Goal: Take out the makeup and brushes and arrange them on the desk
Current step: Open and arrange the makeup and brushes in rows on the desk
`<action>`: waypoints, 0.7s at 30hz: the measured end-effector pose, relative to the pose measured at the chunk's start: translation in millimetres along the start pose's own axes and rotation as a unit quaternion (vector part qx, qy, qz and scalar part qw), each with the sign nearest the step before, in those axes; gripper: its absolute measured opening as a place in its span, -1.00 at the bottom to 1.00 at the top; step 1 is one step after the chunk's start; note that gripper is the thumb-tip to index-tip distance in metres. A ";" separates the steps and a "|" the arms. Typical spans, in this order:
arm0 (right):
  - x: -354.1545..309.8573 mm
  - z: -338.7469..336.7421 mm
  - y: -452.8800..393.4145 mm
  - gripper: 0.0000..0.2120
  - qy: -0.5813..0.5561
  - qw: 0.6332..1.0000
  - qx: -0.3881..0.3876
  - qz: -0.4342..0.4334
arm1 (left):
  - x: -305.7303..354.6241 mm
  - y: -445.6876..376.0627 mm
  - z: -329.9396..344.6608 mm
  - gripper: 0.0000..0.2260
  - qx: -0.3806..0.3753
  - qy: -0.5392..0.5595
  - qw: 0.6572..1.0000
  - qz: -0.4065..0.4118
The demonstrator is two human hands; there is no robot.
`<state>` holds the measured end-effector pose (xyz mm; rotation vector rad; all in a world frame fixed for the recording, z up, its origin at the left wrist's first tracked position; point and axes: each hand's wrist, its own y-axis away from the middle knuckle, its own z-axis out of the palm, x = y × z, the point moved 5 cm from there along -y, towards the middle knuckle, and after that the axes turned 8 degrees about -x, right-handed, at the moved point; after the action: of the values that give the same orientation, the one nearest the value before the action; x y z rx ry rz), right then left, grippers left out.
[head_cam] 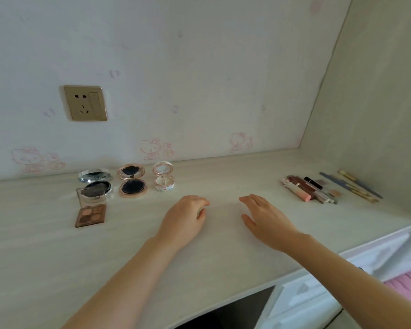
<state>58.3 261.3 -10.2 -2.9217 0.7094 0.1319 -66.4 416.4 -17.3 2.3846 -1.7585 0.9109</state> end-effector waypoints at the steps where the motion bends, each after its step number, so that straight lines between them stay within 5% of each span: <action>1: 12.5 -1.0 4.2 -0.56 0.001 1.000 0.002 0.011 | 8.7 -8.3 8.1 -0.71 -0.007 0.002 1.000 0.009; 21: 177.8 -24.9 28.0 -0.67 -0.006 0.991 0.066 0.116 | 128.3 -152.0 128.8 -0.70 -0.119 -0.011 0.984 0.133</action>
<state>204.2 152.9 -9.2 -2.7034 1.0147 0.1219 146.9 313.1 -16.9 2.0564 -2.0961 0.6518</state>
